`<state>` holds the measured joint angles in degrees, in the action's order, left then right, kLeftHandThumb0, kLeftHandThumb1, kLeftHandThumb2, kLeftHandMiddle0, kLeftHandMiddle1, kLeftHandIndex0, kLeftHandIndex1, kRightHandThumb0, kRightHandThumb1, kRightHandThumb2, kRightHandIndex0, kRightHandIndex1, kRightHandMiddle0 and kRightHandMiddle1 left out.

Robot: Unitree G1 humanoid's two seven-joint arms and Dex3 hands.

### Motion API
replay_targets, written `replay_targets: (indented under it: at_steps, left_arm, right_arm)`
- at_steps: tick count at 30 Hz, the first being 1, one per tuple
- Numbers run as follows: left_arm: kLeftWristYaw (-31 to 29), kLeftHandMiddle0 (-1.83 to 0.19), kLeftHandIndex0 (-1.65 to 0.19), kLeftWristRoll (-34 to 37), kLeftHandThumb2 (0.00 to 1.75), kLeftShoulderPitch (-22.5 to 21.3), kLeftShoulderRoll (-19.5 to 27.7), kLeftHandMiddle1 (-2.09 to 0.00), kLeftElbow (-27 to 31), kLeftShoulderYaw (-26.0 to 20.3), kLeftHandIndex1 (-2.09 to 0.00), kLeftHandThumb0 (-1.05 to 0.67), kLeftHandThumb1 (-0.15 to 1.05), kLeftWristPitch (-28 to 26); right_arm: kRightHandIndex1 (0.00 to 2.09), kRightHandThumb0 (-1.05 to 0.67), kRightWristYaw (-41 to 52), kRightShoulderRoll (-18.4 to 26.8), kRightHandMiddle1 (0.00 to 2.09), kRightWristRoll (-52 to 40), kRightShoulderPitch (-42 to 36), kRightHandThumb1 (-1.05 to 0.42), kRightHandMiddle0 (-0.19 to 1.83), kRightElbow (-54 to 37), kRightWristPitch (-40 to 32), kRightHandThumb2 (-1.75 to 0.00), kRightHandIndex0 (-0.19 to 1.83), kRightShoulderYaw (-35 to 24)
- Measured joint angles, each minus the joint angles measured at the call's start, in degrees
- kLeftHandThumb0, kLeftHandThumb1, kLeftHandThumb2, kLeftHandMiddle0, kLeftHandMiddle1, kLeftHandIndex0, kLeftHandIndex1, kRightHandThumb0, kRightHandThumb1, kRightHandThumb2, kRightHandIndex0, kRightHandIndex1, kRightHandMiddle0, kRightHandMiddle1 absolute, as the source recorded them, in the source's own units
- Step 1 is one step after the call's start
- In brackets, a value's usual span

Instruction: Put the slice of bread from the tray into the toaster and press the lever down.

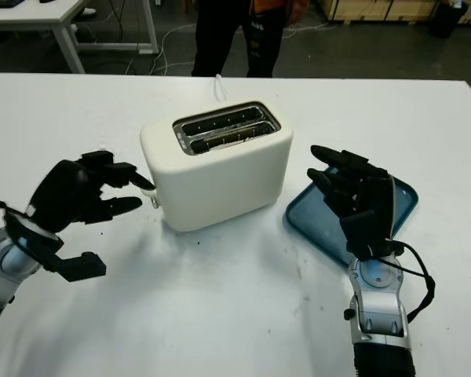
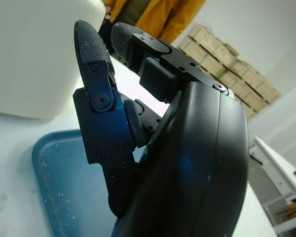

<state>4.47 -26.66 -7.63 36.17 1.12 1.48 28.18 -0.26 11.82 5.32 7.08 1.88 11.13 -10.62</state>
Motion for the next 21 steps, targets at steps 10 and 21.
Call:
replay_targets:
  at_steps: [10,21]
  left_arm:
    - [-3.9,-0.45,-0.66,-1.7,0.19,3.6,0.5,-1.33,7.3,-8.2,-0.45,-0.63,0.92,-9.7]
    - [-5.4,-0.46,-0.73,-5.3,0.18,-1.4,2.9,-1.28,3.2,-8.8,-0.41,-0.65,0.92,-14.1]
  right_arm:
    - [0.06,-0.64,7.5,15.4,0.01,3.9,0.7,-0.86,0.88,-3.9,-8.4,0.0,1.05,-1.7]
    - [0.01,-0.6,12.2,25.2,0.0,9.7,7.3,-0.86,0.85,-4.0,-8.9,0.0,0.94,0.5]
